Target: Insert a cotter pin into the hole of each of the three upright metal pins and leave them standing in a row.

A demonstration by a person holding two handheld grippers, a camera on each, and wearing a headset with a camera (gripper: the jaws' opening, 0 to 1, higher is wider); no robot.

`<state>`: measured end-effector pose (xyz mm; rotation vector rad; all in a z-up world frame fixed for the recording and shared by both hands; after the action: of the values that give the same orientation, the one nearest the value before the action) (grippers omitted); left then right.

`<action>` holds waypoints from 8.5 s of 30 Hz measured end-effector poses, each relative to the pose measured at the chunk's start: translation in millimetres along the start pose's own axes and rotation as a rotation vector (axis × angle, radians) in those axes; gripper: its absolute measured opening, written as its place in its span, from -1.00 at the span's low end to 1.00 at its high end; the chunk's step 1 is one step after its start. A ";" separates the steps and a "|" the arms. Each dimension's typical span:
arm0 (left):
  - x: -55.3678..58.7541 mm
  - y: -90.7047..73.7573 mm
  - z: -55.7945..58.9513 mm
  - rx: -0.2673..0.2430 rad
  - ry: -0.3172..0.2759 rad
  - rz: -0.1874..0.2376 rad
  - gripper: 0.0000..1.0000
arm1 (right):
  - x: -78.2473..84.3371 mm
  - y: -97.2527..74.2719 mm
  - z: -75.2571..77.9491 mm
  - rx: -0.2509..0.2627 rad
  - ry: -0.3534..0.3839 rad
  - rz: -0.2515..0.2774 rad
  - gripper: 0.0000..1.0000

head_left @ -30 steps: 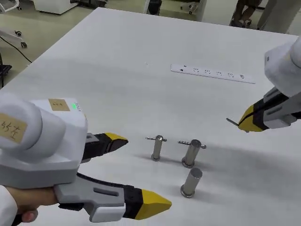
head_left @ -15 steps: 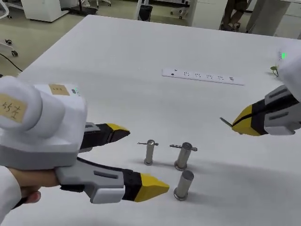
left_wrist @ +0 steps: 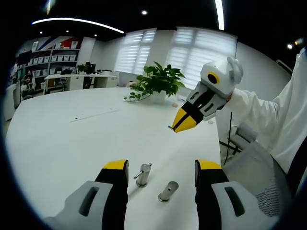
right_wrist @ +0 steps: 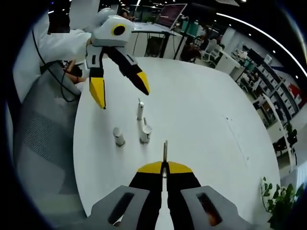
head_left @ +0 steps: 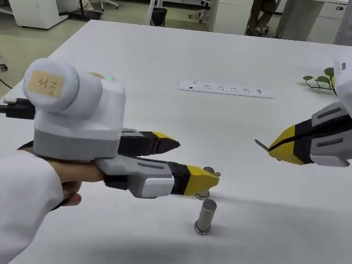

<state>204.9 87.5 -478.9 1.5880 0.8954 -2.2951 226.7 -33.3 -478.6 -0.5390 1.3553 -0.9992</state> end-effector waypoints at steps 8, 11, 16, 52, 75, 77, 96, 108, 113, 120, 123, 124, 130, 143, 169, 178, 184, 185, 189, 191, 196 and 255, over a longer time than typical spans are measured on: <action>-6.5 21.6 10.1 0.046 -0.044 -0.013 -0.16 | 0.7 -0.4 -10.5 0.012 0.012 0.019 -1.00; -8.8 27.5 14.7 0.068 -0.075 -0.007 -0.33 | 1.6 0.1 -14.9 0.013 0.012 0.018 -1.00; -10.4 35.6 19.4 0.087 -0.097 -0.006 -0.43 | 0.7 -1.1 -18.7 0.022 0.020 0.034 -1.00; 3.3 51.2 29.0 0.114 -0.180 -0.084 -0.81 | -19.4 15.4 -34.4 0.106 -0.089 0.049 -1.00; 3.7 49.7 27.6 0.117 -0.169 -0.088 -0.95 | -23.3 18.8 -36.7 0.119 -0.156 0.016 -1.00; 3.1 49.4 27.6 0.118 -0.172 -0.086 -0.95 | -23.7 18.5 -36.6 0.120 -0.161 0.014 -1.00; 0.9 47.0 28.6 0.131 -0.203 -0.071 -0.99 | -23.6 19.9 -38.4 0.107 -0.191 0.000 -1.00; 2.8 44.3 29.5 0.152 -0.223 -0.111 -1.00 | -25.6 21.0 -41.2 0.095 -0.199 0.001 -1.00; 3.6 43.4 30.3 0.153 -0.253 -0.104 -1.00 | -26.8 20.5 -41.9 0.096 -0.199 0.000 -1.00; 2.8 41.3 32.1 0.144 -0.250 -0.096 -1.00 | -28.4 19.1 -43.7 0.097 -0.213 0.011 -1.00; 3.9 40.9 31.6 0.145 -0.250 -0.093 -1.00 | -29.1 19.4 -44.1 0.096 -0.232 0.016 -1.00; 4.4 40.6 31.3 0.143 -0.241 -0.096 -1.00 | -29.1 19.7 -43.8 0.099 -0.227 0.021 -1.00; 5.8 37.8 29.5 0.132 -0.219 -0.095 -1.00 | -23.5 19.1 -39.0 0.121 -0.214 0.000 -0.81; -4.4 25.2 29.8 0.123 -0.071 -0.038 -1.00 | -11.9 15.2 -38.1 0.017 -0.052 0.105 -0.66; -21.0 7.6 51.2 0.228 0.192 0.077 -1.00 | -31.8 15.0 -59.1 -0.283 0.117 0.321 -0.95; -16.8 5.6 55.7 0.254 0.239 0.058 -1.00 | -33.4 13.1 -67.4 -0.321 0.105 0.329 -1.00; -12.5 6.3 57.5 0.270 0.262 0.041 -1.00 | -31.1 11.0 -70.3 -0.336 0.087 0.315 -1.00; -11.7 6.6 57.4 0.269 0.268 0.038 -1.00 | -30.7 10.5 -70.4 -0.334 0.081 0.311 -1.00; -4.7 8.0 57.2 0.270 0.291 0.011 -1.00 | -30.3 8.2 -72.6 -0.347 0.065 0.301 -1.00; -2.6 8.4 59.2 0.276 0.302 0.005 -1.00 | -29.7 7.7 -75.1 -0.360 0.049 0.286 -1.00; 0.9 9.0 63.1 0.295 0.320 -0.006 -1.00 | -26.9 8.6 -78.8 -0.375 0.017 0.252 -1.00; 71.1 35.8 24.9 0.219 0.386 -0.180 -0.80 | 28.0 56.8 -81.6 -0.324 0.043 0.029 -1.00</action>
<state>175.0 56.1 -550.1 2.1809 0.9256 -2.3112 161.8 -10.0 -555.5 -0.7408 1.5706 -0.7742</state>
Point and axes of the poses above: the centre of the closed fingertips' face, and the gripper's own axes: y roughly forward along the fingers, z roughly to its right, x roughly out of its underside, the point moved 2 cm from there along -y, roughly backward along the fingers, and after that the axes turned 6 degrees about -x, right-handed, at the moved point
